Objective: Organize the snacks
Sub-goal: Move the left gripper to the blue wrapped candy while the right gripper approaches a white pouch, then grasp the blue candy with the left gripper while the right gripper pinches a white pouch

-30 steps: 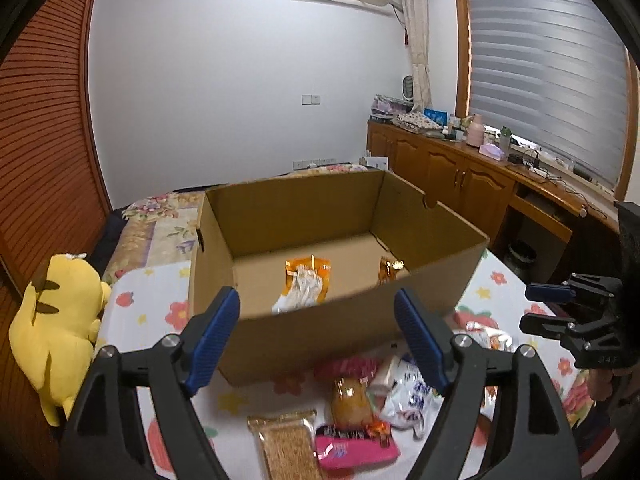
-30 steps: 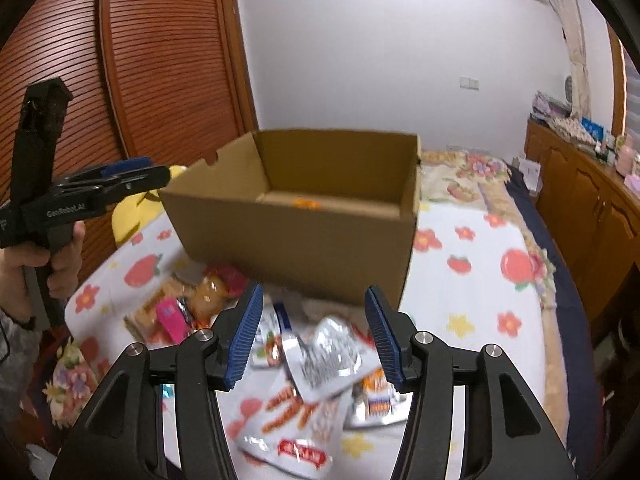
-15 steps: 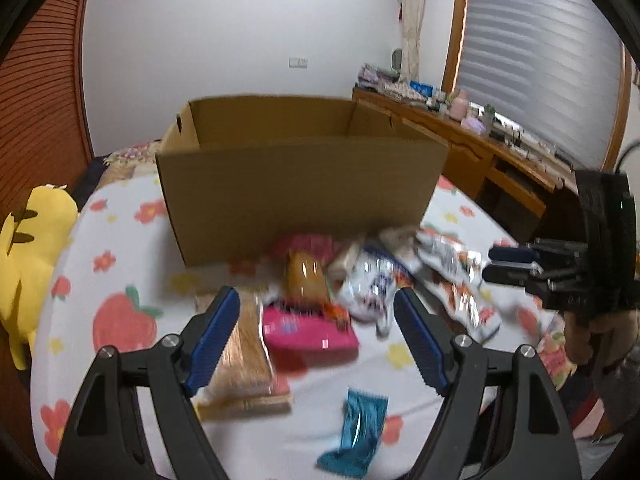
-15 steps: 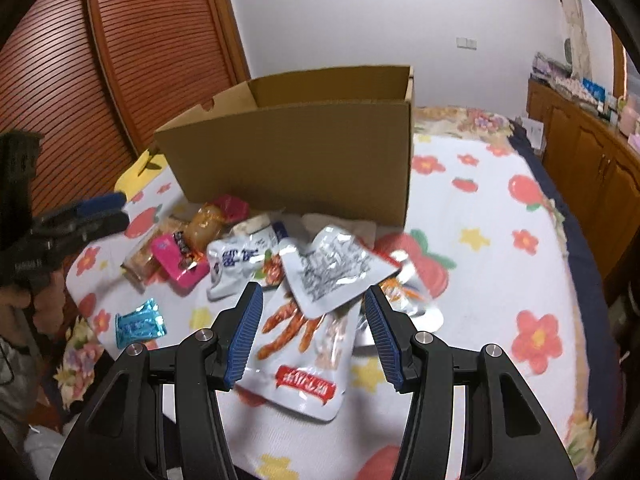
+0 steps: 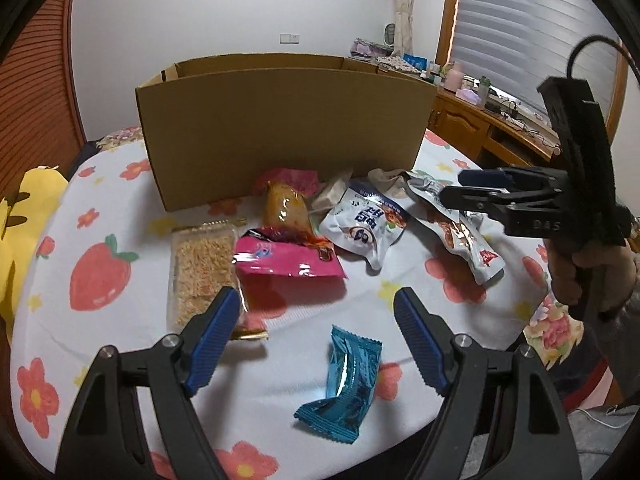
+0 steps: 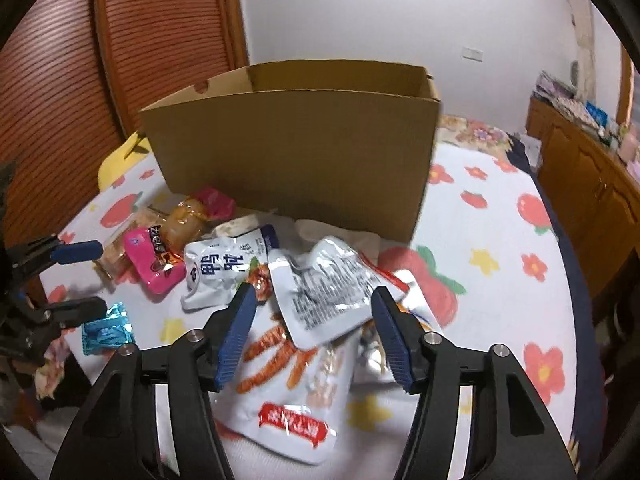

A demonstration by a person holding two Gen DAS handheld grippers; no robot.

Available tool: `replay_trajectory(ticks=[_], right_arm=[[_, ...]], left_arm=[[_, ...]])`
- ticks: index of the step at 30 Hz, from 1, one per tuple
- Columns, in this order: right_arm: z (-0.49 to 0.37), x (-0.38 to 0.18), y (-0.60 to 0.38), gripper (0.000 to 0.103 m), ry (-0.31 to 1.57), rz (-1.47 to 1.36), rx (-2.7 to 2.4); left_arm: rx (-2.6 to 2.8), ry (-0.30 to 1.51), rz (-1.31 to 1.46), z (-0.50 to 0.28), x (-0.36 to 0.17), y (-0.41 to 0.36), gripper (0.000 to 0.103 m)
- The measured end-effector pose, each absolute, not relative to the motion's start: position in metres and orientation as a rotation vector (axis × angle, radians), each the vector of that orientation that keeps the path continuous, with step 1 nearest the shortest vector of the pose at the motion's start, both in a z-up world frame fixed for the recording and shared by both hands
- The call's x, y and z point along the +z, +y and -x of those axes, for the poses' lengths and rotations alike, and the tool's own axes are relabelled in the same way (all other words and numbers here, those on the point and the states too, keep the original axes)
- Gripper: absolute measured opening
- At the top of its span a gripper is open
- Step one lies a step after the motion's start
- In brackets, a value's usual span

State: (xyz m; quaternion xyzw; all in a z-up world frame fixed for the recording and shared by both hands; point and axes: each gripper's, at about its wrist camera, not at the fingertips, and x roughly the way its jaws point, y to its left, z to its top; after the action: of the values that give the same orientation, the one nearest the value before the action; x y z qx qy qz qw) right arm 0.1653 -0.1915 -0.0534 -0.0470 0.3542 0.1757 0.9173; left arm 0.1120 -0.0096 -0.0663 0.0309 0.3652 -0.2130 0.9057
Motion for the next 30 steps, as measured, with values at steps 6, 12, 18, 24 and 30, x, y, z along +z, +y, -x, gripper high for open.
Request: replay_trajectory(ticks=[6,12,18,24,30], right_arm=[[-0.180,-0.064,-0.171,0.074,0.741,0.226,0.345],[-0.194,-0.077,-0.170,0.071,0.787,0.263,0.302],[-0.194,-0.072,-0.183,0.046,0.782,0.200,0.308],[-0.188,-0.064,-0.196,0.003,0.766,0.128,0.310],[-0.181,-0.061,-0.204,0.000,0.740,0.100,0.306]], left_arm=[[-0.457,0.762,-0.070,-0.109,-0.068,-0.012,0.080],[-0.481,0.774,-0.077,-0.103,-0.070,-0.012,0.080],[-0.498,0.789,-0.104,-0.098,-0.074,-0.015,0.080],[-0.502,0.799,-0.103,-0.097,-0.077,-0.016,0.080],[-0.506,0.795,-0.114,-0.094,-0.076,-0.018,0.080]])
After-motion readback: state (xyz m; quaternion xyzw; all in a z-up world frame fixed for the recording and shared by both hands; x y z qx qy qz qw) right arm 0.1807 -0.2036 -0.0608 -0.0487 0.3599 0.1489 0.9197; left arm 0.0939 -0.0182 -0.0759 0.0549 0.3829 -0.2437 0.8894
